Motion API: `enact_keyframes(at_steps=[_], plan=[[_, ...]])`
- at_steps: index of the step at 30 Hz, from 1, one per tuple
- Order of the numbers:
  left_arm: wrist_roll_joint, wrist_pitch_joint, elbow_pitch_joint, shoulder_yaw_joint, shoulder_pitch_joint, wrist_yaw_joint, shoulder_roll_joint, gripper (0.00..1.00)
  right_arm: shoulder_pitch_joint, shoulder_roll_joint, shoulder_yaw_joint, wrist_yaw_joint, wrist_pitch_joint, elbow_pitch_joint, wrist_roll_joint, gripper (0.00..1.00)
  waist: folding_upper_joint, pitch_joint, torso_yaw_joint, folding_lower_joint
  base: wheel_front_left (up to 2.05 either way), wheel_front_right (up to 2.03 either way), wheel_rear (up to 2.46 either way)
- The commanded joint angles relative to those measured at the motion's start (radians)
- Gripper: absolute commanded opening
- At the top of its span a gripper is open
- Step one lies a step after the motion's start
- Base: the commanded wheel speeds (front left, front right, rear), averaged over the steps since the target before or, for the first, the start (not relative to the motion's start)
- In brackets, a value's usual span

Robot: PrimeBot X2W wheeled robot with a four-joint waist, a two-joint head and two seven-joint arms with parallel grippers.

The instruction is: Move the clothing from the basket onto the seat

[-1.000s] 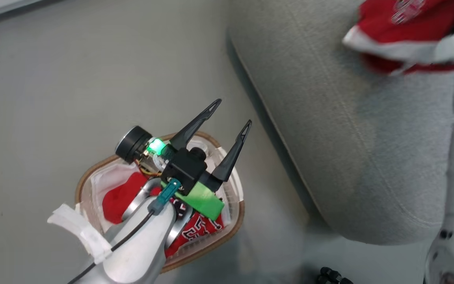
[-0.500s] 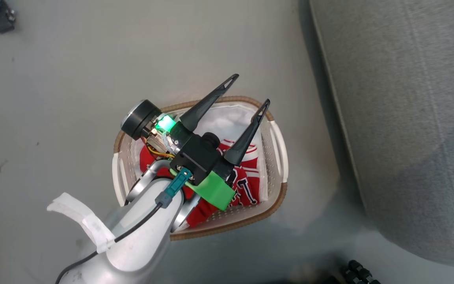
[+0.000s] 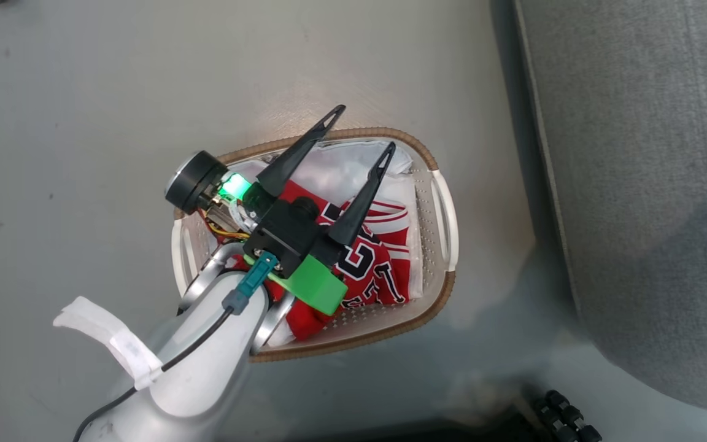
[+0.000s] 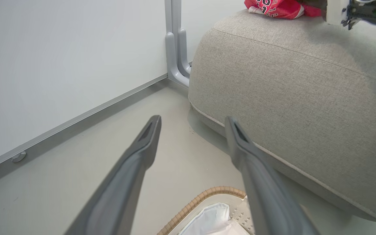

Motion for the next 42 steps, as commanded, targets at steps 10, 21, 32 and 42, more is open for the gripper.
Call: enact_keyframes(at_steps=[10, 21, 32, 42], plan=[[-0.034, 0.001, 0.010, 0.066, 0.038, 0.011, 0.015, 1.00, 0.153, 0.032, 0.077, -0.002, 0.000, -0.074, 0.058, 1.00, -0.0001, -0.138, -0.049, -0.0001, 0.00, 0.00, 0.00], [-0.076, 0.001, 0.032, 0.196, 0.137, 0.032, -0.029, 1.00, 0.227, 0.057, 0.174, -0.002, 0.000, -0.073, 0.120, 1.00, -0.0001, -0.341, -0.017, -0.0001, 0.00, 0.00, 0.00], [-0.108, 0.001, 0.031, 0.411, 0.295, 0.066, -0.072, 1.00, 0.315, 0.132, 0.370, -0.002, 0.000, -0.117, 0.209, 1.00, -0.0001, -0.505, 0.033, -0.0001, 0.00, 0.00, 0.00], [-0.092, 0.001, 0.032, 0.571, 0.469, 0.063, -0.098, 1.00, 0.513, 0.196, 0.489, -0.002, 0.000, -0.214, 0.348, 1.00, -0.0001, -0.592, 0.070, -0.0001, 0.00, 0.00, 0.00]])
